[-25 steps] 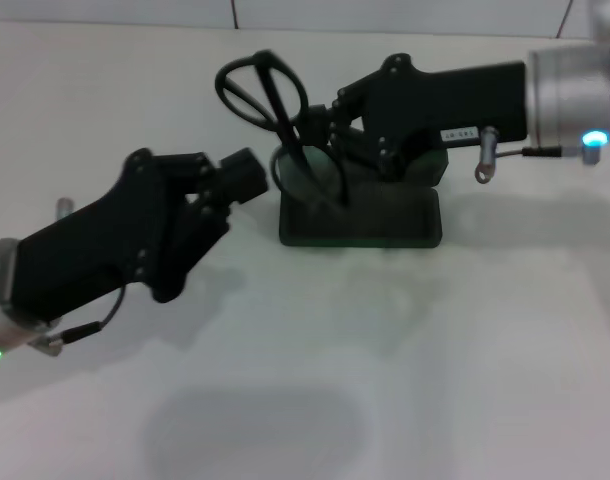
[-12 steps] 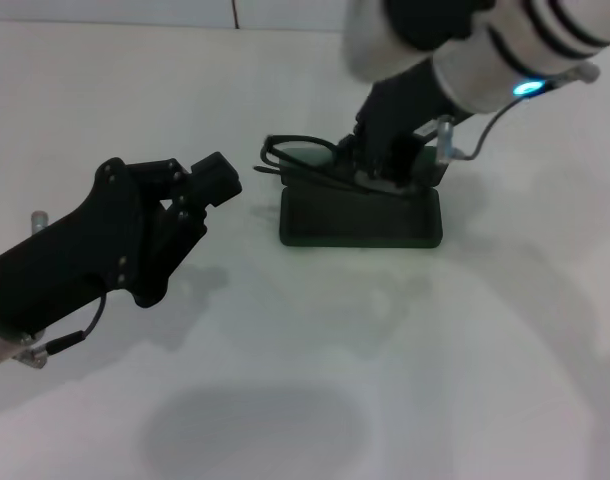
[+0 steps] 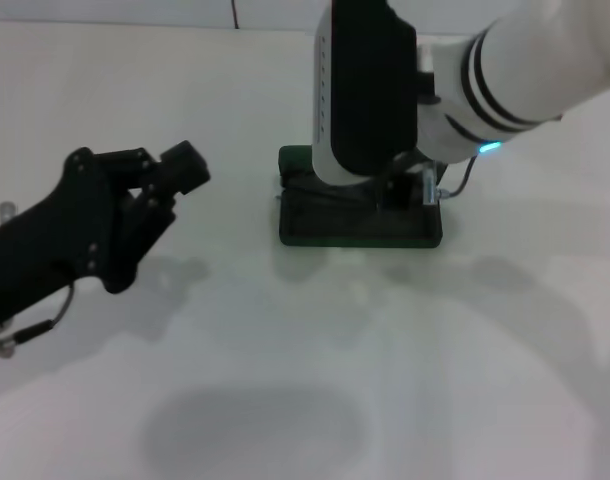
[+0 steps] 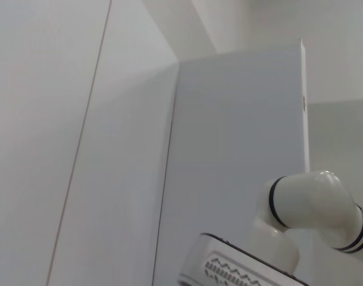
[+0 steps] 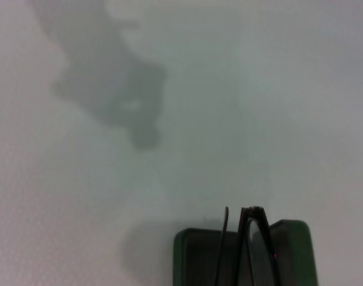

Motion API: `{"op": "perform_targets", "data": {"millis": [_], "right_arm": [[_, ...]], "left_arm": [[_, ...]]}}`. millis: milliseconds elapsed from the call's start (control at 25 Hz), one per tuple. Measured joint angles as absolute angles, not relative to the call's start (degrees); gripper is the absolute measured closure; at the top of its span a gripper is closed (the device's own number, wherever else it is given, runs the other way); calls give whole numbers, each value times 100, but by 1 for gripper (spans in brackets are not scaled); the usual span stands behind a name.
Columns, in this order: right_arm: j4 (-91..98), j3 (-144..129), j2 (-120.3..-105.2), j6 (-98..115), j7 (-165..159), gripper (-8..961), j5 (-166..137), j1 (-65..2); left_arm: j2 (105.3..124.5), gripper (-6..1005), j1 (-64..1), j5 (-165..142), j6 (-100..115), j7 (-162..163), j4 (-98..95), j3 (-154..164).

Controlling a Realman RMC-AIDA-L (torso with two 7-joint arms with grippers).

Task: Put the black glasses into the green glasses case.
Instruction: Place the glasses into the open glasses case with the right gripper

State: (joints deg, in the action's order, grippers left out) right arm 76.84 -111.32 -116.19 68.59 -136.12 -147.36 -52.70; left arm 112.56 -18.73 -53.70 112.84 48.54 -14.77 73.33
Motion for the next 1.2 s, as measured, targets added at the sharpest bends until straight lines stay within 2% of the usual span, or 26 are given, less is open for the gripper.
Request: {"op": "perform_targets", "data": {"millis": [200,440,1200], "right_arm": [[7549,-11445,-11619,6612,-13614,917,-14896,-5219],[7511,-11711,-11619,6289,-13614,918,-15254,-5067],[7209,-12182,-11619,5768,-13594,918,-15357,-5163]], "left_arm": [[10970,950,-1678,-5379,11317,4955,-1504,7329],[10829,950,-1549,-5475,11393,5241,-1578,7383],[10931,944,-1811,-7049,11478,5986,-1935,7410]]}}
